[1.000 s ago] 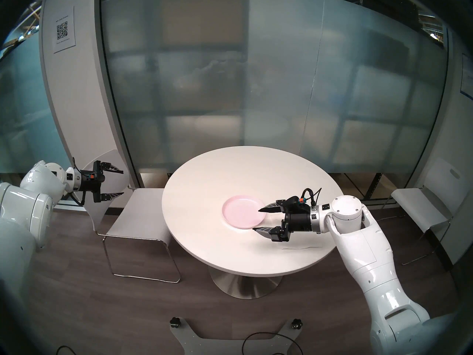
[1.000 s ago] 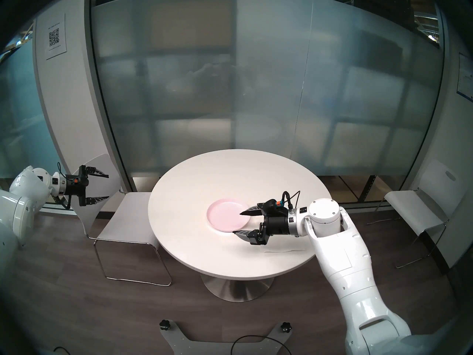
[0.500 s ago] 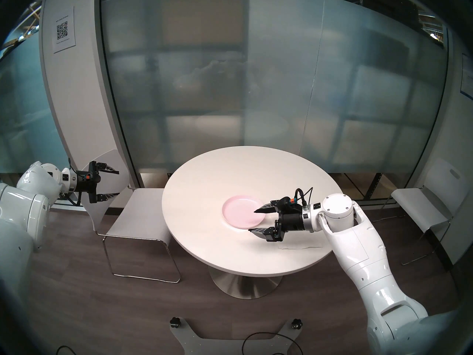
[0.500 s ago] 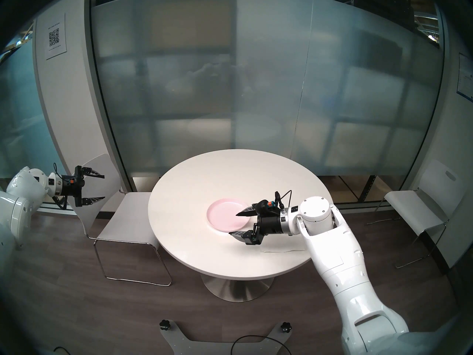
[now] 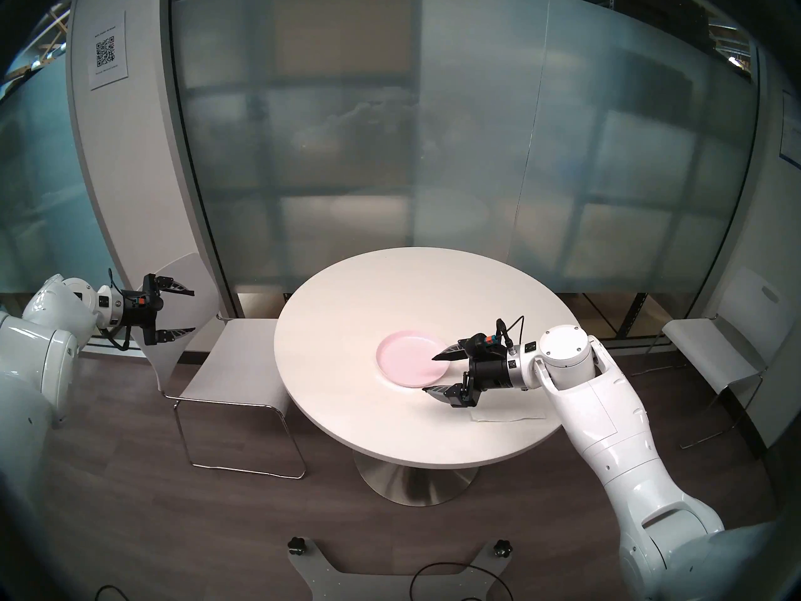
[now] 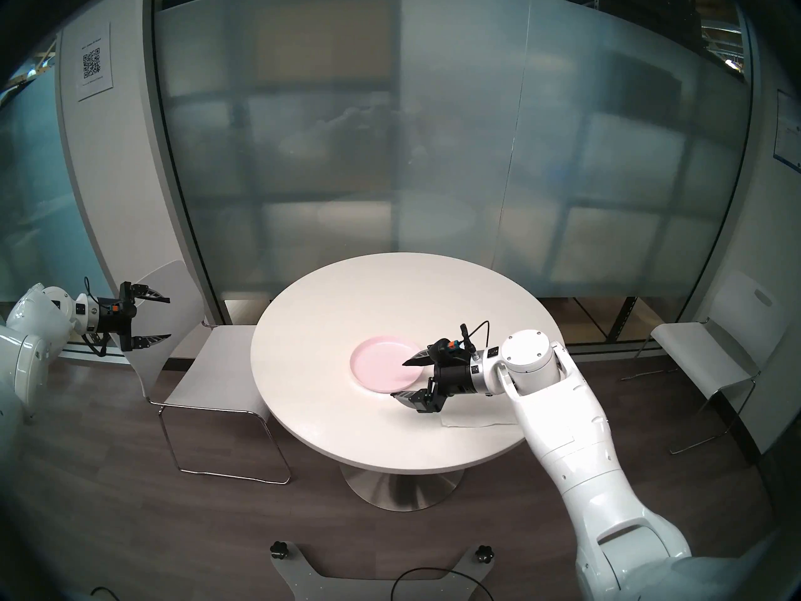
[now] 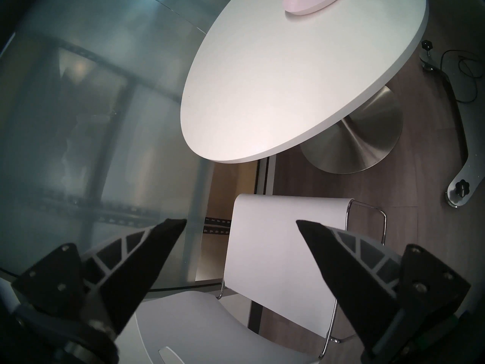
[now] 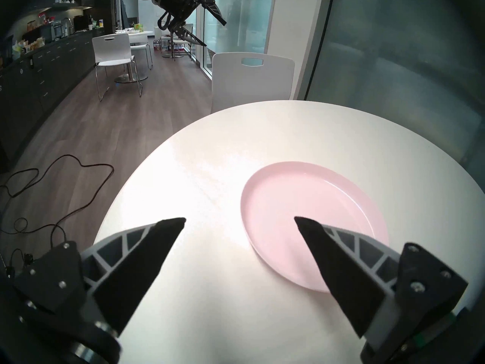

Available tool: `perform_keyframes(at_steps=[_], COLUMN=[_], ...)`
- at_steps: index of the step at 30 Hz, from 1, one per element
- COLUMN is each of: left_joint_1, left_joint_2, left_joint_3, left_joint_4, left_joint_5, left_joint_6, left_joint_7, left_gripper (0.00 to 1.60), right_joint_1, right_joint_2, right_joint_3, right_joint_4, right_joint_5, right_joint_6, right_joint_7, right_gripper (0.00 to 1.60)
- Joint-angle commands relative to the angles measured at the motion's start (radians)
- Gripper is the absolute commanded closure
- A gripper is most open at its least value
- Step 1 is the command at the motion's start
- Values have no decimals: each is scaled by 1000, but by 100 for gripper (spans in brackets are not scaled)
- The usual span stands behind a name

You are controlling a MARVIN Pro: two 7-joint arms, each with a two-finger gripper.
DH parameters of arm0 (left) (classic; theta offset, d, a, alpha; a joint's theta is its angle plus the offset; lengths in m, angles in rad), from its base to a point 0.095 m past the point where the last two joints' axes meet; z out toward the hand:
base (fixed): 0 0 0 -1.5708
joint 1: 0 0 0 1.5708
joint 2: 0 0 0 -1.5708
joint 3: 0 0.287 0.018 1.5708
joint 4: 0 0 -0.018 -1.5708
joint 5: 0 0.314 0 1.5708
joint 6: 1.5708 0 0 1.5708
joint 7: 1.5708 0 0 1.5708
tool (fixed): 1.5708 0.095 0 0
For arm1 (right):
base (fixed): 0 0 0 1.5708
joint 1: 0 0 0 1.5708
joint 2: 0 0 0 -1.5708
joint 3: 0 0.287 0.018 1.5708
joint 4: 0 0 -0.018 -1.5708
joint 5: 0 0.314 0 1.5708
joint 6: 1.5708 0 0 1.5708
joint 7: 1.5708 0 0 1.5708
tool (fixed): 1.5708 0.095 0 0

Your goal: Fold the napkin in half twice and place it beside the plate

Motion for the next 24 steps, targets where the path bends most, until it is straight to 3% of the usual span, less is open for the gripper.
perform_keyframes(at_steps=[1,24], left_joint_1=[-14,-10], left_joint_2=[9,25], left_joint_3=[-2,-2], left_joint_4=[-12,-11], left_joint_5=[-5,-5], left_joint_6=[0,0], left_joint_7=[-38,-36], left_gripper=[0,0], right_joint_1=[38,89], right_joint_2=[-2,-24], right_joint_3=[0,-36], right_joint_4=[13,99], right_joint_5=[-13,-113], right_joint_6=[4,8], right_joint_7=[-9,-43], right_gripper=[0,0])
